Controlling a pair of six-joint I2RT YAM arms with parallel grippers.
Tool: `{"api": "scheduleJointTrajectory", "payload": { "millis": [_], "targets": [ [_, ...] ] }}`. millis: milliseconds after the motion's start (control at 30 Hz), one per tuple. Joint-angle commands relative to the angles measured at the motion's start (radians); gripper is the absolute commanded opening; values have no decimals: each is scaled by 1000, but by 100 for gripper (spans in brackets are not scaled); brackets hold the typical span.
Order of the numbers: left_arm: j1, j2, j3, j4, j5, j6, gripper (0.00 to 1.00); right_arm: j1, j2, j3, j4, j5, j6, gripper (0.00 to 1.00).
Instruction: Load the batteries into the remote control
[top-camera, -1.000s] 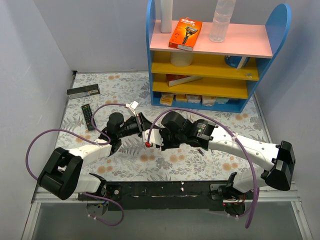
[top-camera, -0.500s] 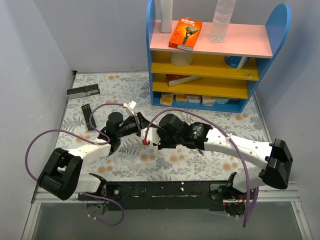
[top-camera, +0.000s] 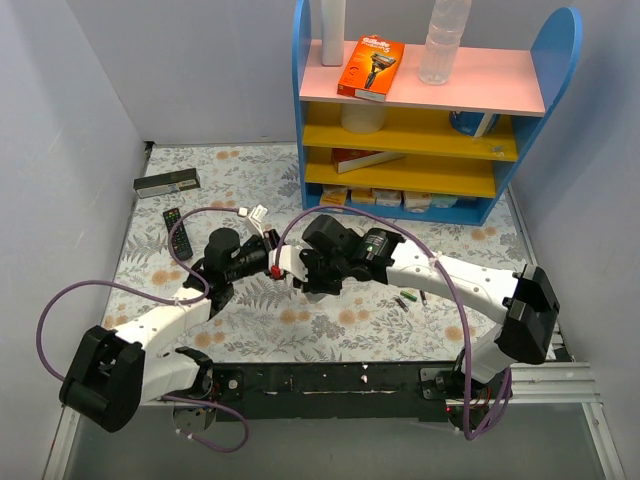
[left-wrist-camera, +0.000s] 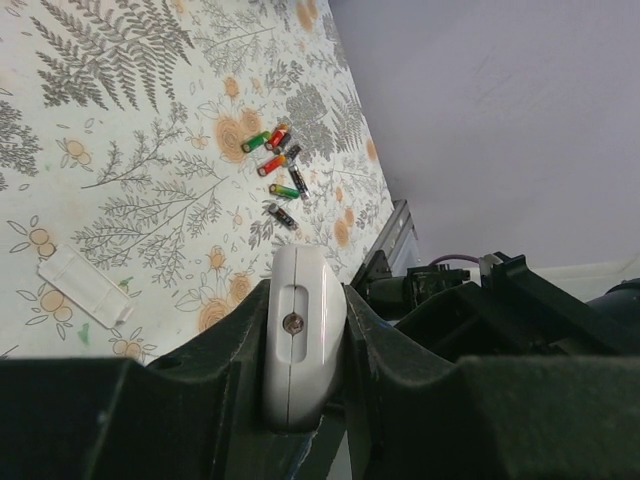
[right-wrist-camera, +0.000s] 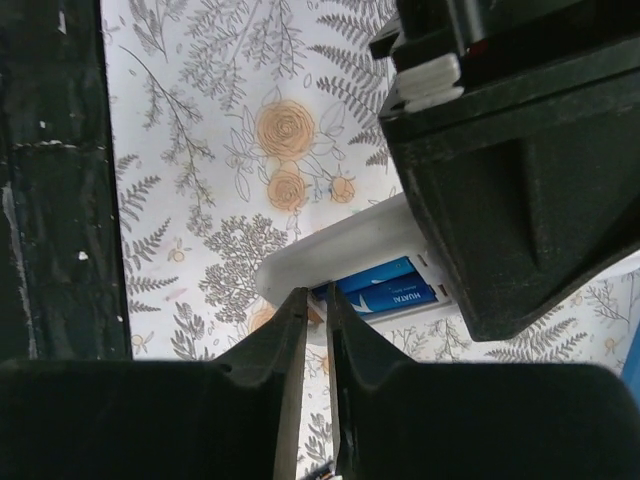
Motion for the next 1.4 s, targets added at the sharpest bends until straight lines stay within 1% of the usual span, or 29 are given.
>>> {"api": "scheduleJointTrajectory", "payload": {
  "millis": [0, 67, 100, 133, 200, 267, 367, 400, 433, 500, 533, 567, 600, 633, 767, 833, 867, 900, 933, 1000, 1100, 1167, 1267, 1367],
  "targets": [
    [-20, -122, 23, 67, -25, -28, 0, 6, 49, 46, 41, -157, 64, 23],
    [-19, -139, 7, 13, -68, 0, 0, 3, 43, 56, 48, -158, 93, 25],
    [-16, -147, -1, -4, -121, 3, 0, 0, 35, 67, 49, -157, 101, 27],
    [-14, -164, -13, -21, -145, 6, 0, 0, 28, 72, 50, -155, 116, 31],
    [-8, -179, -52, -39, -198, 5, 0, -2, 3, 79, 56, -154, 131, 32],
    [-5, -198, -79, -62, -269, 6, 0, -2, -18, 81, 67, -151, 156, 39],
    [-2, -231, -122, -110, -361, 17, 0, -4, -72, 69, 107, -122, 211, 43],
    [1, -245, -144, -136, -379, 17, 0, -7, -104, 47, 122, -90, 231, 43],
    [3, -258, -151, -148, -421, 17, 0, -8, -123, 30, 139, -70, 254, 46],
    [4, -302, -171, -196, -456, 12, 0, -25, -178, -8, 212, 42, 347, 51],
    [6, -320, -176, -216, -487, 9, 0, -36, -192, -42, 232, 87, 384, 61],
    [6, -354, -178, -234, -501, 11, 0, -48, -202, -62, 252, 149, 445, 63],
    [7, -376, -182, -266, -511, 11, 0, -74, -216, -74, 253, 159, 472, 64],
    [7, -394, -190, -282, -522, 11, 0, -86, -216, -98, 253, 205, 495, 66],
    [9, -488, -205, -358, -567, 8, 0, -112, -174, -149, 240, 291, 590, 66],
    [9, -538, -207, -406, -582, 8, 0, -112, -134, -149, 217, 300, 637, 66],
    [9, -555, -205, -409, -590, 11, 0, -114, -89, -146, 210, 306, 657, 66],
    [9, -570, -204, -462, -606, 12, 0, -111, -66, -142, 204, 305, 679, 66],
    [10, -602, -204, -479, -614, 14, 0, -111, -43, -139, 196, 299, 708, 65],
    [10, -633, -201, -521, -643, 18, 0, -97, 14, -137, 217, 271, 719, 64],
    [9, -685, -196, -568, -663, 26, 0, -62, 92, -128, 248, 294, 714, 61],
    [10, -712, -193, -584, -679, 31, 0, -50, 159, -105, 225, 328, 713, 60],
    [10, -725, -188, -608, -686, 34, 0, -27, 218, -74, 202, 363, 710, 56],
    [10, -725, -188, -612, -680, 34, 0, -13, 247, -77, 194, 377, 707, 52]
  ]
}}
